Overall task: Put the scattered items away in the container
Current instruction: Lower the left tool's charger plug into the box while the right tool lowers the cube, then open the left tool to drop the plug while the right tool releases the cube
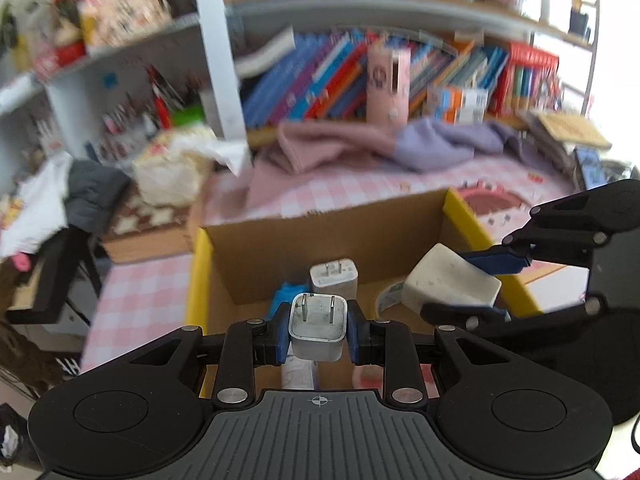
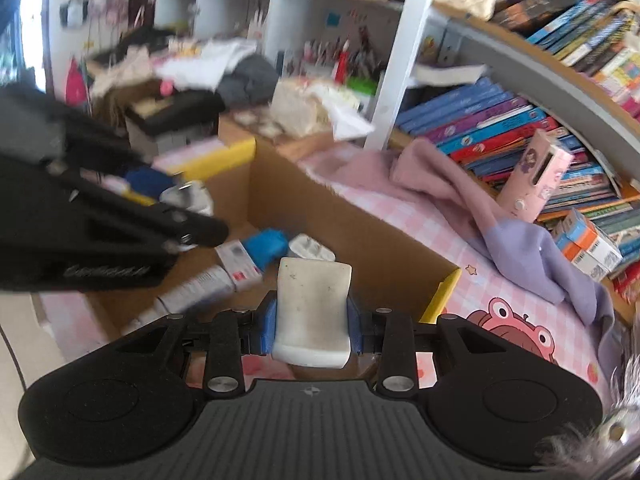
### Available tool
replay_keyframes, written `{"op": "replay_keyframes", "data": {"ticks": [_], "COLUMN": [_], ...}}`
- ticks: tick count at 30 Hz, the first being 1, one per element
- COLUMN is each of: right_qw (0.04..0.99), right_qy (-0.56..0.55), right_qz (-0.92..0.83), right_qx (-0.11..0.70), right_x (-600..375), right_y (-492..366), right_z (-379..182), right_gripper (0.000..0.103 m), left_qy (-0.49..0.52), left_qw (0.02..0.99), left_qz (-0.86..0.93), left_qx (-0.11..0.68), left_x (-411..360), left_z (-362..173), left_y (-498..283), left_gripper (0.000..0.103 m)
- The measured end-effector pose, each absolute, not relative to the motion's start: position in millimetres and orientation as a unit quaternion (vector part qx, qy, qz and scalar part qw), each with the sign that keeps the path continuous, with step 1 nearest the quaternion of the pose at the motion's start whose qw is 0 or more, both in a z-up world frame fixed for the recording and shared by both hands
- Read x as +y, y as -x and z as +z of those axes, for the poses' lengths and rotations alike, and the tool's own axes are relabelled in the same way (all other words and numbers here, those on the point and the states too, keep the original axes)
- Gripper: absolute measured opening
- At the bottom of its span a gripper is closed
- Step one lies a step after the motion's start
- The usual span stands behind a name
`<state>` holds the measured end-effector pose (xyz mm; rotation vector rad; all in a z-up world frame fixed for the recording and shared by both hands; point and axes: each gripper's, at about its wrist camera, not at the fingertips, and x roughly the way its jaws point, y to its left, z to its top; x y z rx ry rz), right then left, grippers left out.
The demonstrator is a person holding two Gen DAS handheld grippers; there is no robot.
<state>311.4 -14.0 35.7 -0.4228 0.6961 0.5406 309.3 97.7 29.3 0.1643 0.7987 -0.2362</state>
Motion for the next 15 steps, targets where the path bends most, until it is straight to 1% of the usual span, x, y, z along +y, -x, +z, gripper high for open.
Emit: {"op": "replay_keyframes", "data": {"ticks": [3,6,15], "right_qw": [0.861,0.846,0.825], "right_qy": [0.241,0.264,0.271], "right_qz": [0.267,0.27,0.286], "right_qx": [0.359,0.377,0.404], "right_x": [-7.2,-2.7,2.1], "right_y": [-329.8,-343.1,-356.8], "right_z": [20.3,8.8,-7.6], "right_gripper": [0.032,0.033,0.033], "left_qy": [-0.068,-0.075,-0.084], "left_qw": [0.89,0.875,0.859], "left_qz": [-0.118,-0.119,-0.117], "left_qx": [0.434,0.463,0.491], "left_x": [96.2,91.2,84.1], "left_z": [11.6,-4.4,-20.6], "left_y": [-340.0,-357.6,-375.2], "left_gripper": [0.026,0.026,0.026]}}
